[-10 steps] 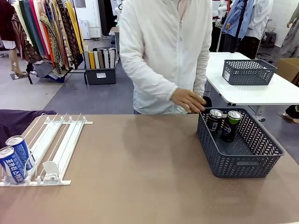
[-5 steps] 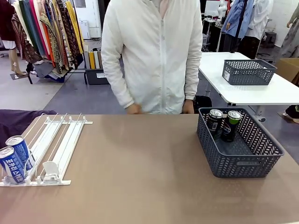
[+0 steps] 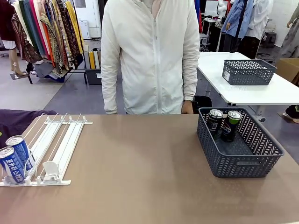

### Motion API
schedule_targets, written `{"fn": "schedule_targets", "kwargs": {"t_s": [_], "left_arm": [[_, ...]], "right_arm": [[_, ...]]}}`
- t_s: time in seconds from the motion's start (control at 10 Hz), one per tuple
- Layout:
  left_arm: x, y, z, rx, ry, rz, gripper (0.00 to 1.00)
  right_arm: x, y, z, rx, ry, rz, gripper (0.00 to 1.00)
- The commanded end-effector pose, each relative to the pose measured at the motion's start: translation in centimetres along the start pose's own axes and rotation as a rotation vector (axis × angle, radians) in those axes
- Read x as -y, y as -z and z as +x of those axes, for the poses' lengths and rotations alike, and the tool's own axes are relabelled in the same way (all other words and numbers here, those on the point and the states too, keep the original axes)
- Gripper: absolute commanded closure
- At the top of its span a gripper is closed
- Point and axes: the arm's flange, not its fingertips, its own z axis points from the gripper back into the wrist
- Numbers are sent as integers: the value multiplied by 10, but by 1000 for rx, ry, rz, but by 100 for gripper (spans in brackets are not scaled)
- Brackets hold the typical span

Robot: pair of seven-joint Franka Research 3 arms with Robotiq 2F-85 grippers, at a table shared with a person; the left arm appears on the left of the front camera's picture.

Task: Retrieve and store the cans from the dispenser.
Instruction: Pick up one can from the Automatic Can Dispenser and place it in the middle of the table.

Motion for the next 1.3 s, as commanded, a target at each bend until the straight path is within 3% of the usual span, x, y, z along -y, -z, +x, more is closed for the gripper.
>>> {"fn": "schedule_targets", "kwargs": {"t_s": [0.0,0.1,0.3,0.7,0.9,1.2], "left_arm": [[4,2,3,-5,-3,13,0],[1,24,8,-76,-39,39,0],[-5,61,14,-97,-131,70,0],[-24,121,15,-239,-211,91,0],[-28,143,12,-231,-224,187,0],[-31,162,8,-279,-208,98,0]], "right_arm": [[-1,-1,0,-10,-26,-6,0],[-1,-1,0,-10,-26,-6,0],[-1,-1,0,-10,-26,-6,0],[-1,-1,0,-10,-26,-6,0],[-1,-1,0,-10,-26,-6,0],[-1,-1,0,-10,-26,-6,0]]}}
